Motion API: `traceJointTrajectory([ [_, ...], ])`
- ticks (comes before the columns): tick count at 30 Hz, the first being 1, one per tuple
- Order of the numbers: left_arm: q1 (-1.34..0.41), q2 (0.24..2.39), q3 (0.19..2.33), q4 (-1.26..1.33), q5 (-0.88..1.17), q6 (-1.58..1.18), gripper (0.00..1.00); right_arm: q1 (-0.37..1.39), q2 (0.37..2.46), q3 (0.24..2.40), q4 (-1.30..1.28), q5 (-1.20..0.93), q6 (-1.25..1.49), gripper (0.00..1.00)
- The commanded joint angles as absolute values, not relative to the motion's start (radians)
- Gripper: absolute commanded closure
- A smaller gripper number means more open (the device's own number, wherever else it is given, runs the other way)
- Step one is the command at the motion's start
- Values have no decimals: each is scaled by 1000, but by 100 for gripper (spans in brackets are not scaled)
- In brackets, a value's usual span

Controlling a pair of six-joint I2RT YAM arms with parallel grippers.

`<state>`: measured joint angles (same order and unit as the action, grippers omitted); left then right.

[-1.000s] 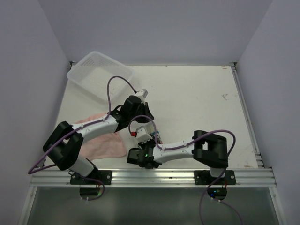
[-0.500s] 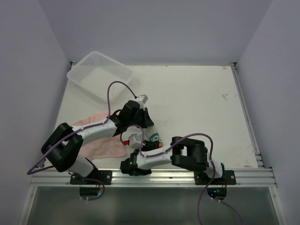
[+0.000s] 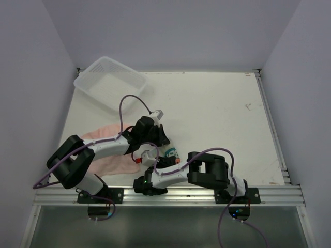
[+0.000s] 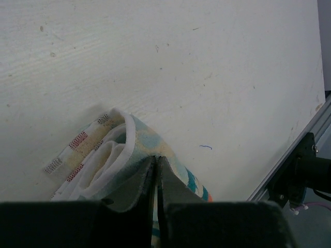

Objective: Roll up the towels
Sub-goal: Roll the towel

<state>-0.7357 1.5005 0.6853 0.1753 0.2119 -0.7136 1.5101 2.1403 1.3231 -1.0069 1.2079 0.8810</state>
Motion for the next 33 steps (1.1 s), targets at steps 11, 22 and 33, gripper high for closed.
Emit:
traceJointTrajectory([
  [11, -759, 1571, 601, 218, 153, -713, 92, 1490, 2057, 1246, -720, 1100, 782, 67],
  [22, -759, 1617, 617, 212, 130, -706, 95, 1480, 1887, 1155, -560, 1066, 700, 41],
  [33, -759, 1628, 629, 199, 106, -696, 95, 1480, 1783, 1109, -532, 1029, 704, 37],
])
